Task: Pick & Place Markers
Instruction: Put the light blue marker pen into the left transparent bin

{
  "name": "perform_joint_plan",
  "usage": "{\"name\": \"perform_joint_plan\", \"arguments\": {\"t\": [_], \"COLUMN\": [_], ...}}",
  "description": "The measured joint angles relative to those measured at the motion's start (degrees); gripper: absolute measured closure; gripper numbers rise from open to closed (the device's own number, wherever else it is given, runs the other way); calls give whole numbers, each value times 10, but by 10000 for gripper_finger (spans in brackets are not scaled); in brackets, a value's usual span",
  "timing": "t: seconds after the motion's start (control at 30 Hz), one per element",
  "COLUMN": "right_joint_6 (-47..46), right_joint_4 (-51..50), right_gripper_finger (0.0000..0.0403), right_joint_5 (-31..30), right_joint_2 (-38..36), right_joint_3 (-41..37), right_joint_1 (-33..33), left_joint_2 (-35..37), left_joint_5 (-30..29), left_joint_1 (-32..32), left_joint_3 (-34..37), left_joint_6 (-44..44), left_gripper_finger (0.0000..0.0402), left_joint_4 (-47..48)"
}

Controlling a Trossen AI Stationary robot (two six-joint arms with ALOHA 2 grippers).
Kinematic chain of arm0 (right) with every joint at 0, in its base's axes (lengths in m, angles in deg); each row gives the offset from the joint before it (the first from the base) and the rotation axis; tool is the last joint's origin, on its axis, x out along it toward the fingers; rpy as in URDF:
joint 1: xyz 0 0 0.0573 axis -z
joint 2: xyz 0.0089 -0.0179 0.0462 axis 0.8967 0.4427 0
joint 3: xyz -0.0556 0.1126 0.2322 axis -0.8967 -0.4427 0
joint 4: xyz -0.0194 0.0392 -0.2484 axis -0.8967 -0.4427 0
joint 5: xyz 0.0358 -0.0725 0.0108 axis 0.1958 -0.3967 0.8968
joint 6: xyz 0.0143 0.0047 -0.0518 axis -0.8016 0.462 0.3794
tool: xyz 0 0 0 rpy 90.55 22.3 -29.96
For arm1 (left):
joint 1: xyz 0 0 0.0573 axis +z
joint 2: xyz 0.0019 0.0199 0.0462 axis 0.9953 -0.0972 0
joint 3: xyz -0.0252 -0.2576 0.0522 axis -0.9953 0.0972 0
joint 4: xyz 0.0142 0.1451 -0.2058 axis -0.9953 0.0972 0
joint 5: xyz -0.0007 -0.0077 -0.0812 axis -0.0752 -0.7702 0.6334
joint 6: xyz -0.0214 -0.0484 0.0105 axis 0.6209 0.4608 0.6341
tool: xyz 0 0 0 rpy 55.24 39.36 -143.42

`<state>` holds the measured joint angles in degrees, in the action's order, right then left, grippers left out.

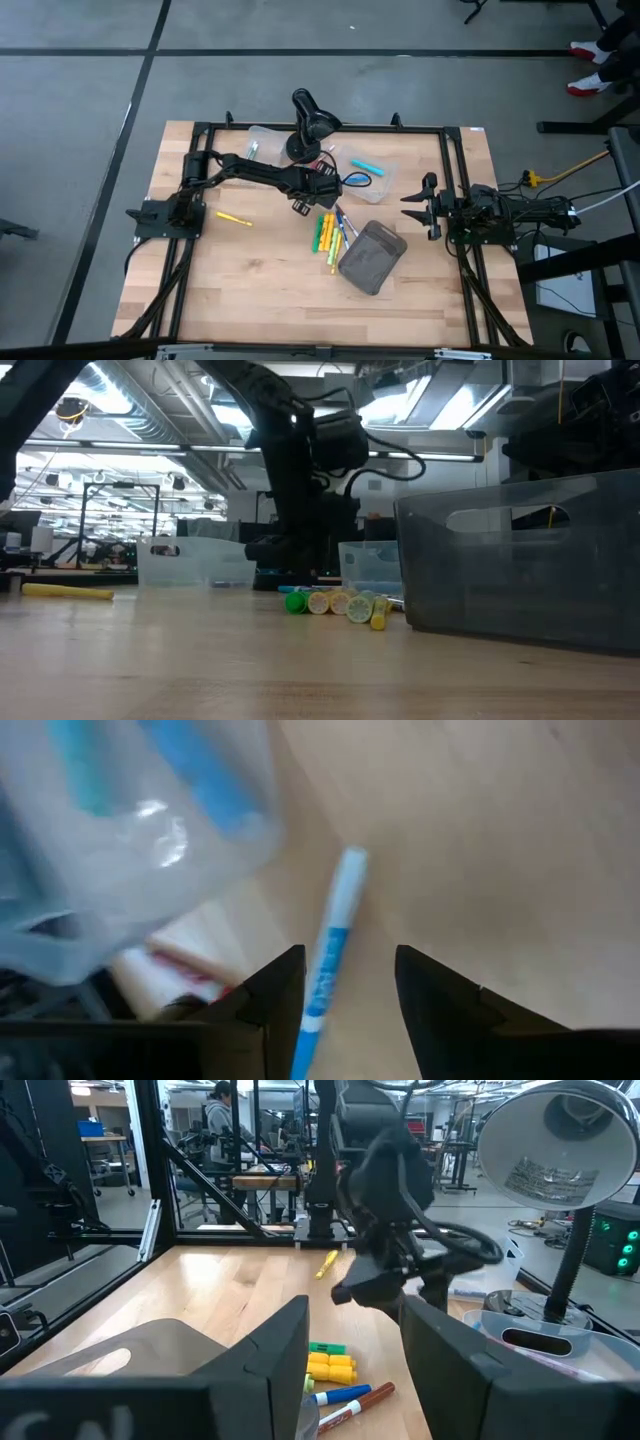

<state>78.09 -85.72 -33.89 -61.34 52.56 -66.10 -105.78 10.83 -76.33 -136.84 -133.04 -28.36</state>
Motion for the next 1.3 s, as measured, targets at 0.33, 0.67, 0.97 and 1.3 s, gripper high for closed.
{"name": "perform_joint_plan", "arguments": {"t": [0.33, 0.67, 0.97, 1.3], "right_joint_6": [0, 0, 0, 0], "right_joint_4": [0, 0, 0, 0], "right_gripper_finger": [246, 246, 246, 246], "right_joint_5": [0, 0, 0, 0], "right_joint_2": [0, 0, 0, 0], "right_joint_3": [0, 0, 0, 0], "right_joint_1": [0, 0, 0, 0], "left_joint_2": [-3, -8, -21, -23], "left_joint_5": [47, 144, 145, 114], "left_joint_1": [43, 67, 56, 24], "left_joint_3": [1, 0, -3, -3], "left_joint_6": [4, 5, 24, 78], "left_gripper_finger": [270, 268, 271, 306], "left_joint_4": [2, -12, 15, 54]}}
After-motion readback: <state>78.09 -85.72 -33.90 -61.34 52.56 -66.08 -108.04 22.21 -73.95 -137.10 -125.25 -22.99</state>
